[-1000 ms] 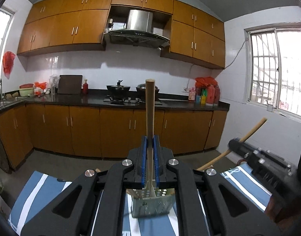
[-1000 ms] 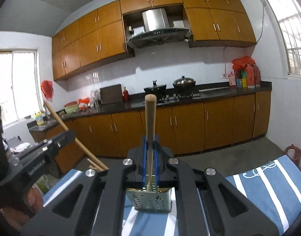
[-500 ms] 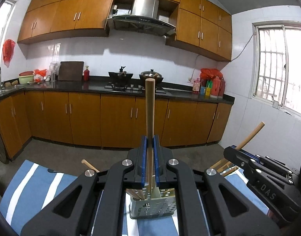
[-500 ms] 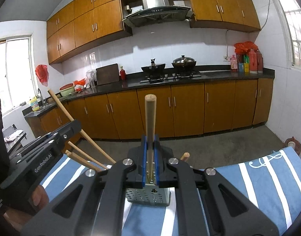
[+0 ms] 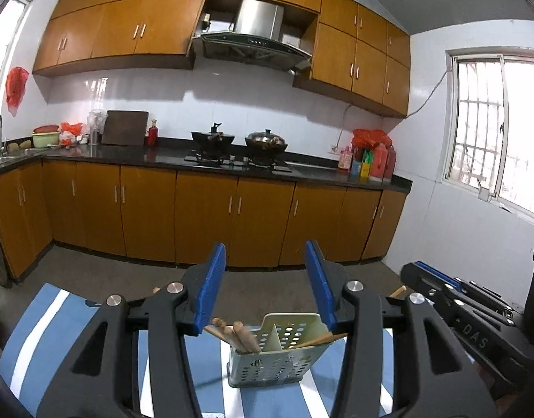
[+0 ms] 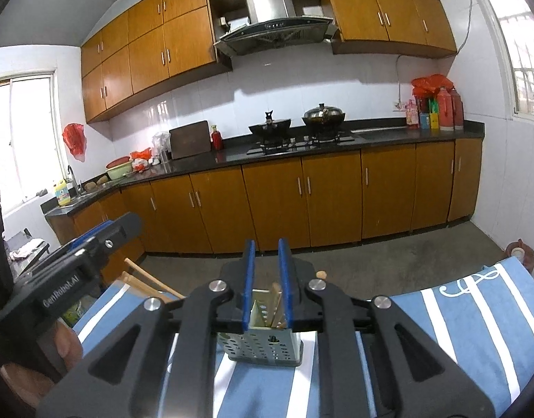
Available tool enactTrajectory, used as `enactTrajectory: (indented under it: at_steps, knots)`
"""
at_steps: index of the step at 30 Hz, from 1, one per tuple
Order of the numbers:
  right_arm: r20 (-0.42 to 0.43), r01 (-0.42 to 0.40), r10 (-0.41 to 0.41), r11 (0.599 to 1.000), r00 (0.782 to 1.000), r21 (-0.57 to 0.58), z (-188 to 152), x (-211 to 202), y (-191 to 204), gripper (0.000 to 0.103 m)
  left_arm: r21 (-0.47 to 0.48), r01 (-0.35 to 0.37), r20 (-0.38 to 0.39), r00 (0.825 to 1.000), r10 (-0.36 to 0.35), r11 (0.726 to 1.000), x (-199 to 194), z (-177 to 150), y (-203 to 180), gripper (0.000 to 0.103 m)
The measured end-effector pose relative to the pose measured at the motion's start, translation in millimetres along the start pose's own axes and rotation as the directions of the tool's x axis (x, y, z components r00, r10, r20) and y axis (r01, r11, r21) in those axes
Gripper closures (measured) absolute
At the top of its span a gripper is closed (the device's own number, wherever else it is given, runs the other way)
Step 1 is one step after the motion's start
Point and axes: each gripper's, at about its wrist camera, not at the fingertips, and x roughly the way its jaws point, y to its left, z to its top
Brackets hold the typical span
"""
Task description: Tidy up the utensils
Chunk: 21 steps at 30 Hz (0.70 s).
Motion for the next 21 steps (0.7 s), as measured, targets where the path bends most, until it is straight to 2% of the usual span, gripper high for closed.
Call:
enactTrajectory:
  at_steps: [3,5,7,8,10,12,16,21]
  knots:
    - [0.027,0.008,-0.008,1.0,1.0,-0.002,-1.3,-16.6,-2.9,0.069,-0.002,-0.005,0.014,1.0,0.005,1.0,-17.4,2.2,6.1,0.055]
    - [0.05,0.014,-0.014,1.0,0.999,-0.009,-5.3,-32.2,-2.4,0.061,0.005,-0.011,0.019,1.0,0.011,1.0,-28.2,0.8,9.4,0.05]
    - [0.067,0.017,-0.016,1.0,0.998,-0.016,-8.9,-44.4,-2.0,0.05,0.019,-0.023,0.028,0.999,0.023,1.0,-42.1,-3.0,13.6,0.034]
    - [0.081,0.021,-0.019,1.0,0.997,-0.021,-12.4,-53.2,-1.1,0.042,0.029,-0.034,0.036,0.999,0.033,0.999,-49.6,-5.7,16.4,0.03]
    - [0.109,0.026,-0.022,0.999,0.994,-0.032,-20.2,-70.2,1.2,0.028,0.059,-0.061,0.051,0.997,0.057,0.996,-65.6,-11.8,20.9,0.012]
    - [0.134,0.034,-0.028,0.999,0.991,-0.04,-26.5,-83.7,4.1,0.004,0.075,-0.081,0.06,0.995,0.077,0.994,-76.3,-15.7,23.6,0.005]
    - [0.193,0.083,-0.069,0.994,0.979,-0.065,-36.4,-109.8,10.8,0.004,0.099,-0.121,0.071,0.991,0.114,0.988,-100.9,-22.6,30.9,0.002]
    - [0.218,0.177,-0.151,0.978,0.964,-0.106,-43.5,-135.2,23.0,0.004,0.068,-0.138,0.06,0.989,0.134,0.988,-125.7,-28.6,39.4,0.002]
